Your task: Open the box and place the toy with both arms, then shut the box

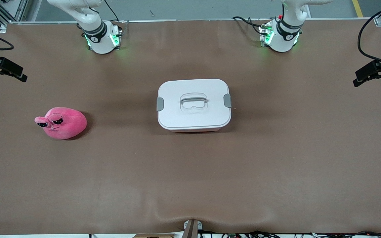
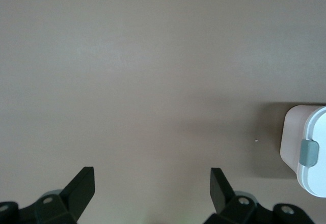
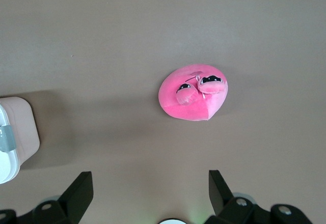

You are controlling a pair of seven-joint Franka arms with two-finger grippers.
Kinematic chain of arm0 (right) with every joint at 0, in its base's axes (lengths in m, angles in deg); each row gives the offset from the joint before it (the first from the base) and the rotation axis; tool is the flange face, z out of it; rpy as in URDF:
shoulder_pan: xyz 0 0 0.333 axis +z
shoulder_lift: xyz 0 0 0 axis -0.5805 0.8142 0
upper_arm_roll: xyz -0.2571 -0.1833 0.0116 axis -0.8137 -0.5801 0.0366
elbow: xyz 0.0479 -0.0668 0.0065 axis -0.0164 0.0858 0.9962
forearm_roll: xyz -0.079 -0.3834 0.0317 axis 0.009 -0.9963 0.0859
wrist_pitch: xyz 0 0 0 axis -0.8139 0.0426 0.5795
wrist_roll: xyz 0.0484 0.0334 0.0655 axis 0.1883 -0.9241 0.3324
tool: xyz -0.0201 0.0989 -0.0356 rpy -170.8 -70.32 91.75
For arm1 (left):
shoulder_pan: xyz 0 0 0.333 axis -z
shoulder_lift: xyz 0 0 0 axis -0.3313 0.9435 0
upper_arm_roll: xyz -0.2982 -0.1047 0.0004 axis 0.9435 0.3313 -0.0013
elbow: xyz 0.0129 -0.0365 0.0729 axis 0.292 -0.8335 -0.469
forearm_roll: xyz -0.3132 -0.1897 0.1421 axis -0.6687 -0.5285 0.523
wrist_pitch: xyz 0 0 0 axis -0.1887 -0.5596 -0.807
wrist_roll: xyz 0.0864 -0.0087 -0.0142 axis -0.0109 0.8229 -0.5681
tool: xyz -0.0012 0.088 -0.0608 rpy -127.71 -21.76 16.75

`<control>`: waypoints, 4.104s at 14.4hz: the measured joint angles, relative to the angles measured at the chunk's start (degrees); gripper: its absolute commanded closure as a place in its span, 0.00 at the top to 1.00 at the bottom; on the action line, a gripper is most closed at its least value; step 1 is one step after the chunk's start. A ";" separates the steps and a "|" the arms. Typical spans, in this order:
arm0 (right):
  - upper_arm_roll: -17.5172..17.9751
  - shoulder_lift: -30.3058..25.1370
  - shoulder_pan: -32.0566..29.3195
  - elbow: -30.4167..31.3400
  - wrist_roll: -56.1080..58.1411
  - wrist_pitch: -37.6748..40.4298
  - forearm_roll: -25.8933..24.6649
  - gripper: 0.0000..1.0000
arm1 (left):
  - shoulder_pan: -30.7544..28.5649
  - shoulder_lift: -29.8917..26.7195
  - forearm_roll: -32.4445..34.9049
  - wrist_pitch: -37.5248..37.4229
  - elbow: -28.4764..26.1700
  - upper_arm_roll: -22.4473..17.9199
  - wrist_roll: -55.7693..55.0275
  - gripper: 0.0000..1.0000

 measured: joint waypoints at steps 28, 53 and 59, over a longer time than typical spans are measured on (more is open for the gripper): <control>-0.45 0.78 -1.03 8.75 10.65 -12.37 -0.04 1.00 | 0.96 4.12 0.00 0.88 1.86 -0.05 -14.21 1.00; -0.58 6.74 -3.21 27.79 49.85 -34.50 -1.74 1.00 | 16.40 9.39 -2.18 3.90 1.88 0.29 -55.84 1.00; -0.63 9.33 -3.65 30.52 53.50 -39.89 -1.75 1.00 | 18.61 10.98 -5.11 5.42 1.89 0.32 -65.49 1.00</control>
